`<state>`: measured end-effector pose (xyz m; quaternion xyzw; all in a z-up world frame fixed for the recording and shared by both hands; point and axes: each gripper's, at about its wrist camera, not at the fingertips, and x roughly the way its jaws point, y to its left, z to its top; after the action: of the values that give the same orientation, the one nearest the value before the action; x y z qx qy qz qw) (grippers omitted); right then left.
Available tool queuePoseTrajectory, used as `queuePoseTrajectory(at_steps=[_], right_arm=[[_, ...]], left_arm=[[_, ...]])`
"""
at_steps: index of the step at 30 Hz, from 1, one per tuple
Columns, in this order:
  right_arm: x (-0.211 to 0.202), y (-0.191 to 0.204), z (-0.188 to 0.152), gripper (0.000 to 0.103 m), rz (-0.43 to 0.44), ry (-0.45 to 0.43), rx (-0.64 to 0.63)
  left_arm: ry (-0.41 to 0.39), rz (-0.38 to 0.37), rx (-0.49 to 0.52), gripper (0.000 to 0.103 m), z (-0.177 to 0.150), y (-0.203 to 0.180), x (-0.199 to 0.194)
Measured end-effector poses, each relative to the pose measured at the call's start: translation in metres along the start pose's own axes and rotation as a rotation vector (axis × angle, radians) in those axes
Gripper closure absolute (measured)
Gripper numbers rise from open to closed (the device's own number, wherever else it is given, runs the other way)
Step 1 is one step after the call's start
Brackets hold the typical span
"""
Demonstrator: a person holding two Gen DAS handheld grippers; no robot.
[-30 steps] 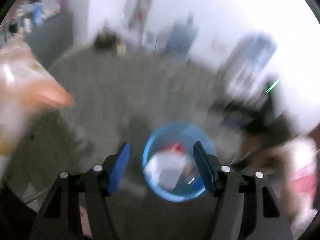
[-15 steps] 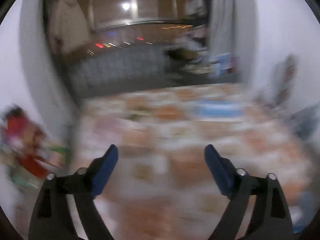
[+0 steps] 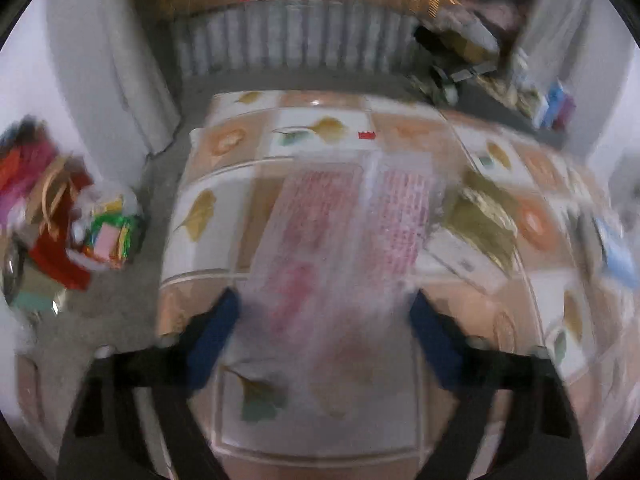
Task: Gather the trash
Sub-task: 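Return to the table, left grasps a clear printed bag while right grasps a gold box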
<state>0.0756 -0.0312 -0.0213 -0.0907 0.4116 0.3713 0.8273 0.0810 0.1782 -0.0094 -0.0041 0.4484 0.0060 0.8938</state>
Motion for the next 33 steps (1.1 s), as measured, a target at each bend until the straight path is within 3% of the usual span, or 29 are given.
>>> queuePoseTrajectory(at_steps=[1,3,5,6,9,13,16,18,20,23,25,27,29,33], right_arm=[[0.017,0.000,0.009,0.019,0.012,0.026,-0.008],[0.041,0.000,0.022,0.019,0.032,0.038,-0.024],[0.060,-0.006,0.036,0.019,0.006,0.033,-0.034],[0.065,-0.013,0.041,0.019,-0.014,0.024,-0.029],[0.080,-0.031,0.058,0.019,-0.047,-0.001,0.016],[0.112,-0.044,0.082,0.016,-0.062,0.060,-0.039],[0.129,-0.037,0.092,0.012,0.014,0.118,-0.167],[0.139,-0.039,0.103,0.011,-0.028,0.110,-0.209],[0.147,-0.047,0.117,0.008,-0.070,0.098,-0.203],[0.164,-0.068,0.130,0.007,-0.009,0.141,-0.110],[0.170,-0.073,0.132,0.007,-0.013,0.143,-0.094],[0.177,-0.076,0.128,0.017,0.027,0.175,-0.078],[0.174,-0.070,0.121,0.033,-0.037,0.155,-0.096],[0.162,-0.064,0.115,0.034,-0.044,0.140,-0.069]], left_arm=[[-0.015,-0.001,0.035,0.044,-0.003,-0.005,-0.003],[-0.023,-0.030,0.030,0.049,-0.007,-0.005,-0.004],[-0.028,-0.044,0.010,0.067,-0.009,0.001,-0.006],[-0.031,-0.067,-0.019,0.090,-0.009,0.006,-0.007],[-0.039,-0.073,-0.083,0.098,-0.013,0.019,-0.021],[-0.090,-0.103,-0.147,0.098,-0.012,0.025,-0.042],[-0.146,-0.144,-0.201,0.098,-0.009,0.034,-0.059],[-0.186,-0.186,-0.227,0.098,-0.007,0.037,-0.068],[-0.211,-0.182,-0.220,0.098,-0.006,0.034,-0.073],[-0.223,-0.200,-0.207,0.098,-0.005,0.029,-0.074],[-0.208,-0.232,-0.222,0.098,-0.005,0.029,-0.071],[-0.191,-0.247,-0.234,0.098,-0.005,0.028,-0.066],[-0.183,-0.233,-0.224,0.098,-0.005,0.024,-0.063],[-0.193,-0.242,-0.219,0.098,-0.005,0.018,-0.066]])
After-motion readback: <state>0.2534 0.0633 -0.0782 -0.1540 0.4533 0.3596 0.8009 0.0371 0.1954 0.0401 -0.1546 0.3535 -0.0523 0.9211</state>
